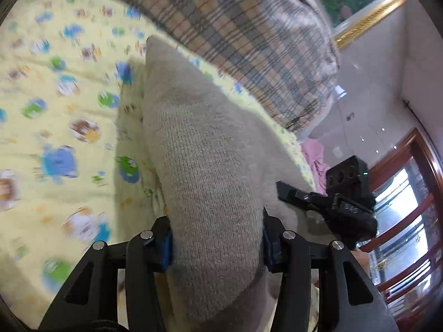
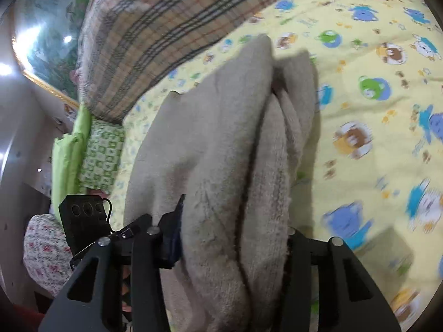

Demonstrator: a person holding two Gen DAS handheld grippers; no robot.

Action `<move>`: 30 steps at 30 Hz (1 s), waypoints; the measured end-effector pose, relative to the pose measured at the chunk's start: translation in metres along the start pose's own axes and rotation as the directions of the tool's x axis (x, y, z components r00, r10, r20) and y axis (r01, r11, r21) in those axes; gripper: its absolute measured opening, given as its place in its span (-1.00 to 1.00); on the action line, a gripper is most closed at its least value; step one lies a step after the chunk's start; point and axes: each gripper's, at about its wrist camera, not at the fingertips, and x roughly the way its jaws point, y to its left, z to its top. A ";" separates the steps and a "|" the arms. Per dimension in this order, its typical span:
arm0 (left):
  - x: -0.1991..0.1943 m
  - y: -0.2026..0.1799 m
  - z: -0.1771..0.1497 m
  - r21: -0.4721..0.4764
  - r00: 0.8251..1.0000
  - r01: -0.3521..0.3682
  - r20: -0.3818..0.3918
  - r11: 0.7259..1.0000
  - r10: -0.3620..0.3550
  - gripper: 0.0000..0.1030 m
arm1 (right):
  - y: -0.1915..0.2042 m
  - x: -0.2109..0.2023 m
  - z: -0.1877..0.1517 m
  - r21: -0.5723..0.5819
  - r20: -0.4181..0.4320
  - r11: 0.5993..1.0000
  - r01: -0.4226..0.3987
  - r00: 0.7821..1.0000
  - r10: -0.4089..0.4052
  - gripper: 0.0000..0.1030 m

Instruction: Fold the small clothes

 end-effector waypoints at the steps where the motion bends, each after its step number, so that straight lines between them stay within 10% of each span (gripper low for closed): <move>1: -0.018 -0.001 -0.004 0.006 1.000 0.002 0.017 1.000 -0.002 -0.06 | 0.007 0.001 -0.004 -0.010 -0.002 1.000 -0.013 1.000 0.013 -0.13; 12: -0.160 0.044 -0.057 -0.085 0.995 -0.075 0.064 0.994 0.080 -0.05 | 0.099 0.063 -0.071 -0.132 -0.141 0.969 -0.207 0.972 0.188 -0.13; 19: -0.171 0.094 -0.092 -0.214 0.998 -0.062 0.019 0.975 0.068 0.11 | 0.096 0.084 -0.097 -0.137 -0.221 0.982 -0.130 0.970 0.097 0.28; 30: -0.186 0.108 -0.052 -0.216 0.991 -0.073 0.096 0.974 0.095 0.22 | 0.097 0.032 -0.059 -0.154 -0.031 0.988 -0.031 0.999 0.027 0.32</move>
